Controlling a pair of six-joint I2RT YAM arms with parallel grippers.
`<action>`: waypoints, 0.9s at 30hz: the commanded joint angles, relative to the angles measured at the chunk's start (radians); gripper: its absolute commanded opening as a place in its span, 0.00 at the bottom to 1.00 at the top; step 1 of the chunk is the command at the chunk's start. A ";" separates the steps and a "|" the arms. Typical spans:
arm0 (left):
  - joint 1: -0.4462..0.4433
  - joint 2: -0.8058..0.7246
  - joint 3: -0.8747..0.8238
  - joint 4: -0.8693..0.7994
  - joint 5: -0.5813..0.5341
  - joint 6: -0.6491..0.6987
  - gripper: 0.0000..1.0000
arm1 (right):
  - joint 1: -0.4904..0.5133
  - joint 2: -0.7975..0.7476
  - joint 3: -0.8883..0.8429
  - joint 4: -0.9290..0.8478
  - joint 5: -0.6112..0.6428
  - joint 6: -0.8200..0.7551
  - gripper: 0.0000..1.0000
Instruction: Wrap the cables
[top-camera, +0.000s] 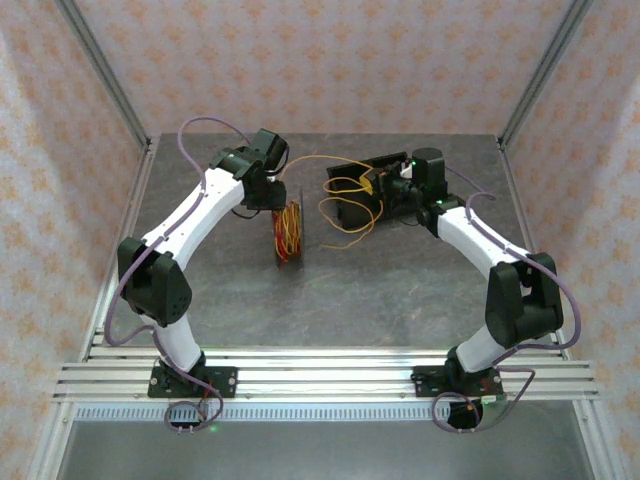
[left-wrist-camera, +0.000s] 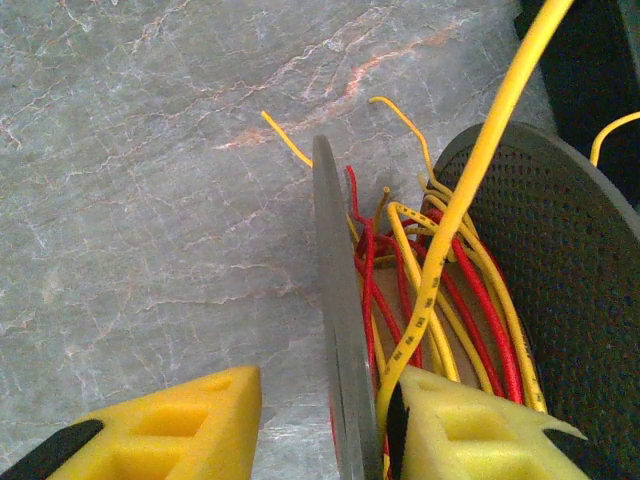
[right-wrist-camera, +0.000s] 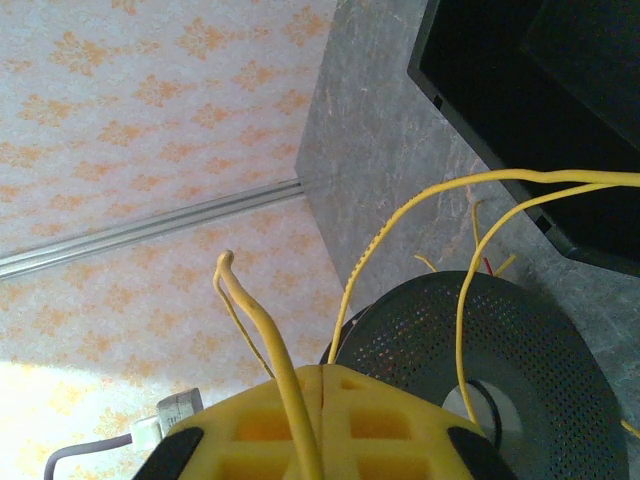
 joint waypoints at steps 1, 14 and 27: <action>0.006 0.009 -0.010 0.009 -0.029 0.000 0.39 | -0.001 -0.004 -0.015 0.026 -0.010 -0.004 0.00; 0.005 0.017 -0.006 0.011 -0.009 0.001 0.46 | 0.003 0.006 -0.012 0.010 -0.010 -0.016 0.00; 0.005 0.024 -0.003 0.015 -0.007 -0.001 0.42 | 0.007 0.024 -0.007 -0.017 -0.007 -0.036 0.00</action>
